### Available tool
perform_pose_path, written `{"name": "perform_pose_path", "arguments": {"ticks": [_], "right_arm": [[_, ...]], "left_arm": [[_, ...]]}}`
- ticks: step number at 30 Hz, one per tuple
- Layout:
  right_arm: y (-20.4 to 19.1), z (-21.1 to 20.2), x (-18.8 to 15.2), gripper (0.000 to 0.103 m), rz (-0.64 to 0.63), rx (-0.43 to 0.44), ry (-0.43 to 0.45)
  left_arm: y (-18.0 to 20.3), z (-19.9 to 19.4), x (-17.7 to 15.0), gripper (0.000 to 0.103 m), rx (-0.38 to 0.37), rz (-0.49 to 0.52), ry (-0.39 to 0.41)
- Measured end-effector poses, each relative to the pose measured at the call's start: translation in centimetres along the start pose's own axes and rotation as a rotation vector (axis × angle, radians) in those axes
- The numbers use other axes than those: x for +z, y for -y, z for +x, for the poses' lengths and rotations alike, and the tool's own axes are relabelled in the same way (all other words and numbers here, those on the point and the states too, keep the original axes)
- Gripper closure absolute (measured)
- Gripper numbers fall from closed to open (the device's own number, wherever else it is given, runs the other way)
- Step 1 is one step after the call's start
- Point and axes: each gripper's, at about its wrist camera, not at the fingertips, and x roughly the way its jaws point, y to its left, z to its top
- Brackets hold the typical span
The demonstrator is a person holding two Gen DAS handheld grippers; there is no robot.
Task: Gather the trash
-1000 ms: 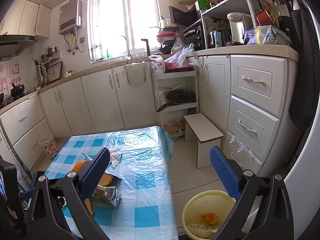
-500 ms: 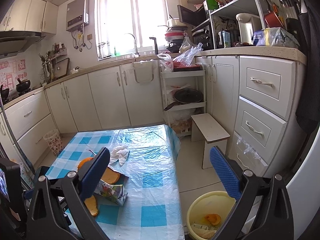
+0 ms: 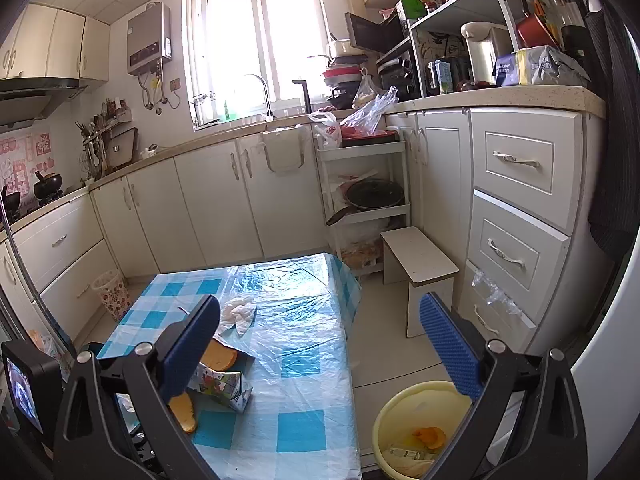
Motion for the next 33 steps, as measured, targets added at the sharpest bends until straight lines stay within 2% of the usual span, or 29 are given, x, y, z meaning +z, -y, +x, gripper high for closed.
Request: {"name": "perform_pose_path", "arguments": {"ticks": [8, 15, 25, 33], "right_arm": [[-0.8, 0.7, -0.2, 0.007, -0.029, 0.002, -0.016], [-2.4, 2.0, -1.1, 0.007, -0.083, 0.025, -0.054], [-5.8, 4.4, -2.0, 0.007, -0.188, 0.159, -0.142], [-8.6, 5.6, -3.3, 0.007, -0.280, 0.219, -0.210]], "left_arm": [[-0.8, 0.6, -0.1, 0.008, -0.013, -0.003, -0.009], [-3.4, 1.4, -0.1, 0.008, -0.009, -0.062, -0.034], [-7.6, 2.9, 0.4, 0.008, -0.018, -0.182, -0.082], [-11.0, 4.2, 0.6, 0.008, -0.017, -0.248, -0.115]]}}
